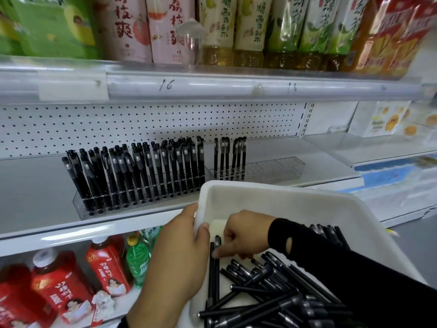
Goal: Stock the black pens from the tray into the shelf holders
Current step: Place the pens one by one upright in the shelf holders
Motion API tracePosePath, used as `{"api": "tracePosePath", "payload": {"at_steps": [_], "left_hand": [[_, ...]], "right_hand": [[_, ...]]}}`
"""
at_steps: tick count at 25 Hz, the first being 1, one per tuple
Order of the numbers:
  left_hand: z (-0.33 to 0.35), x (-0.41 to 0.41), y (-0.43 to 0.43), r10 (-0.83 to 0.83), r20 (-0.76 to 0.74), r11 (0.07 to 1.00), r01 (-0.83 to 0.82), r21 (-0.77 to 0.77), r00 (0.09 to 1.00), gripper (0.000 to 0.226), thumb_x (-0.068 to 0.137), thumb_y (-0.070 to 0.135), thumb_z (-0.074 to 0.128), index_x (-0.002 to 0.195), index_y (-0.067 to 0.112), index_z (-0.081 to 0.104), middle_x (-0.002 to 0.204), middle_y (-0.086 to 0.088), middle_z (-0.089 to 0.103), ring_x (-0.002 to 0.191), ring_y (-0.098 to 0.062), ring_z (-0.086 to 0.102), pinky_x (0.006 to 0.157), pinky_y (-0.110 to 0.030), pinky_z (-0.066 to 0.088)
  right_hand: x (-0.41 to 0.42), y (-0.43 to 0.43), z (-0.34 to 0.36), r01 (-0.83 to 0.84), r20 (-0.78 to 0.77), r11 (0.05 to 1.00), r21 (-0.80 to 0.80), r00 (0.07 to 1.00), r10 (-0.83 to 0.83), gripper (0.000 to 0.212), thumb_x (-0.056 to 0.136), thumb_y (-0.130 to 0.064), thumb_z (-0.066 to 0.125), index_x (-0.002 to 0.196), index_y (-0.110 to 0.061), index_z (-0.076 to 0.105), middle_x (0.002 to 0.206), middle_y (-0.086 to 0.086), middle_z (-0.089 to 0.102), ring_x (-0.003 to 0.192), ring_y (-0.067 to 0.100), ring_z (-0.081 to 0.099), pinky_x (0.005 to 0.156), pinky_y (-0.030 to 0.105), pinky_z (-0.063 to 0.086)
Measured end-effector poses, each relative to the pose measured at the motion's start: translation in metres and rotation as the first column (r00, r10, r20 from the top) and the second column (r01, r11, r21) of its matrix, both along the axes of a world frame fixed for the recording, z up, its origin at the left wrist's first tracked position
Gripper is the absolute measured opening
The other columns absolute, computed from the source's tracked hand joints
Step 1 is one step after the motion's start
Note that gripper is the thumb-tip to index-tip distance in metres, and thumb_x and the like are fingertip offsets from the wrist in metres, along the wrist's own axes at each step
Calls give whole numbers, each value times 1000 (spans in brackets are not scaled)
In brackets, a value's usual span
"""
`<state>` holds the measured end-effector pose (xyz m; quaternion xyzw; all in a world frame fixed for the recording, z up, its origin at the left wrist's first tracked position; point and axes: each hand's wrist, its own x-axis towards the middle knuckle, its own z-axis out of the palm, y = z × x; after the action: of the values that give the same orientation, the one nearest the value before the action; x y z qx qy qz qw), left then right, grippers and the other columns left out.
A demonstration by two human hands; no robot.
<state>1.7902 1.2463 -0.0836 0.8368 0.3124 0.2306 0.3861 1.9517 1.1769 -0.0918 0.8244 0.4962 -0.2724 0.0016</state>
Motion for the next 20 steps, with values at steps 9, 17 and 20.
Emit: {"api": "tracePosePath", "payload": {"at_steps": [9,17,20], "left_hand": [[0,2,3,8,-9,1000,-8,-4,1000,31,100,26,49,127,40,54,91,20,60,82,5,55,62,-13,39],[-3,1,5,-14,9,1000,14,-9,1000,32,100,28,49,128,43,53,94,23,65,85,7,57,64,-10,40],[-5,3,5,-30,14,999,31,-16,999,32,100,27,49,127,44,53,94,27,62,85,9,57,65,-7,40]], "right_hand": [[-19,6,-5,216,-306,976,34,932,-196,35,86,-37,74,60,-19,59,48,-8,59,37,4,44,44,18,37],[41,-19,59,552,-705,794,255,668,-238,14,95,-17,66,98,-3,65,91,14,76,76,19,74,52,18,56],[73,-25,91,725,-767,531,440,610,-198,9,95,-11,64,95,-2,63,84,17,73,69,20,75,53,20,58]]}}
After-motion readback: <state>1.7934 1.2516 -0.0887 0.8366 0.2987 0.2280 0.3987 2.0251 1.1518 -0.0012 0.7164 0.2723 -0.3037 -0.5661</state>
